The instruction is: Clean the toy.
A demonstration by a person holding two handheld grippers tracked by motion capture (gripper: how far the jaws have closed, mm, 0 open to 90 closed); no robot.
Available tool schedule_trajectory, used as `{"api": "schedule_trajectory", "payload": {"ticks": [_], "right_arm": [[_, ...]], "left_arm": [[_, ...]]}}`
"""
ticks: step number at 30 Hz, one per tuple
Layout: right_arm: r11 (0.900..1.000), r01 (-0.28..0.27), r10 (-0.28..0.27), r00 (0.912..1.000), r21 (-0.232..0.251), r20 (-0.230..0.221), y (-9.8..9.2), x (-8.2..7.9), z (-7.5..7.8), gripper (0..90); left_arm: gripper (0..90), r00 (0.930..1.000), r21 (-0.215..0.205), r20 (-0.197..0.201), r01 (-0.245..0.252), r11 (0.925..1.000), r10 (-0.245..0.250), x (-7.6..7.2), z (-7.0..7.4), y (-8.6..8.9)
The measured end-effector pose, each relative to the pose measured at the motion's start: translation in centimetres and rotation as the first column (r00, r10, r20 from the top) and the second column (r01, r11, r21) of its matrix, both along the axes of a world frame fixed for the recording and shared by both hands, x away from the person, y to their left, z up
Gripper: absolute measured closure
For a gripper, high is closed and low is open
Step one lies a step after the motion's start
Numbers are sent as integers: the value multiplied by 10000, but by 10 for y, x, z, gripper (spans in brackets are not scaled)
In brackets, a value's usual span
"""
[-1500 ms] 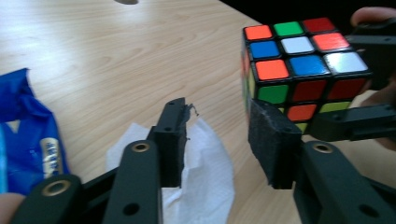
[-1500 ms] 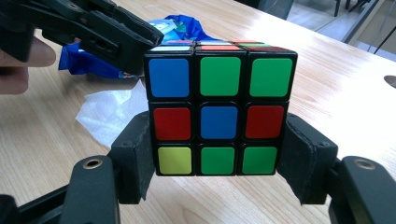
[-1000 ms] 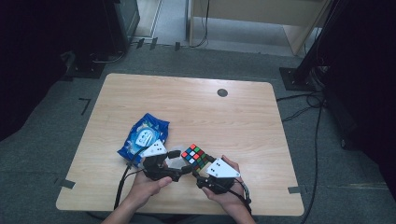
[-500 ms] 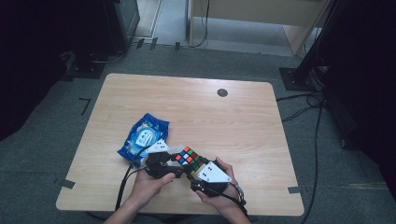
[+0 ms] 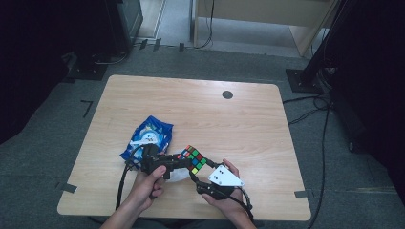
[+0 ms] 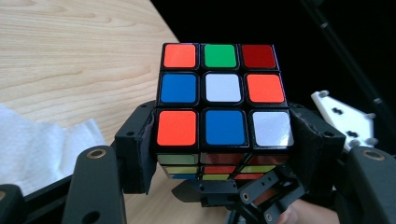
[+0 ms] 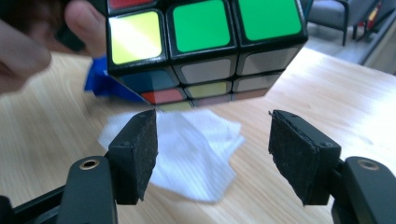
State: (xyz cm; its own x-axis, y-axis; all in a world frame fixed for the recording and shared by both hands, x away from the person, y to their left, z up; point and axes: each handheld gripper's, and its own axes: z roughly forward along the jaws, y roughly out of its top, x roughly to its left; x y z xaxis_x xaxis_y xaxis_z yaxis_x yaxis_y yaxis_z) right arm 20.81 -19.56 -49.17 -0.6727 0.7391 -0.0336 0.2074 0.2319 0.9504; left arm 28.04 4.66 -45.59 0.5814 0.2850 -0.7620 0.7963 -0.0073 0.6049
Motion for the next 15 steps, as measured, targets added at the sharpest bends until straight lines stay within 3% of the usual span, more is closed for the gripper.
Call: {"api": "schedule_trajectory", "payload": {"ticks": [7, 8, 15], "right_arm": [[9981, 13, -24, 9998, 608, 183, 3, -1, 4, 339], [9970, 46, -61, 9998, 772, 192, 3, 0, 4, 326], [9975, 166, -199, 9986, 684, 481, 6, 1, 5, 311]], "left_arm": [[345, 9987, -674, -518, -34, 9977, -1, 3, -5, 3], [345, 9972, -846, -746, 2, 9964, -65, 3, -6, 3], [345, 9948, -1027, -977, 171, 9946, -272, 4, -9, -1]]}}
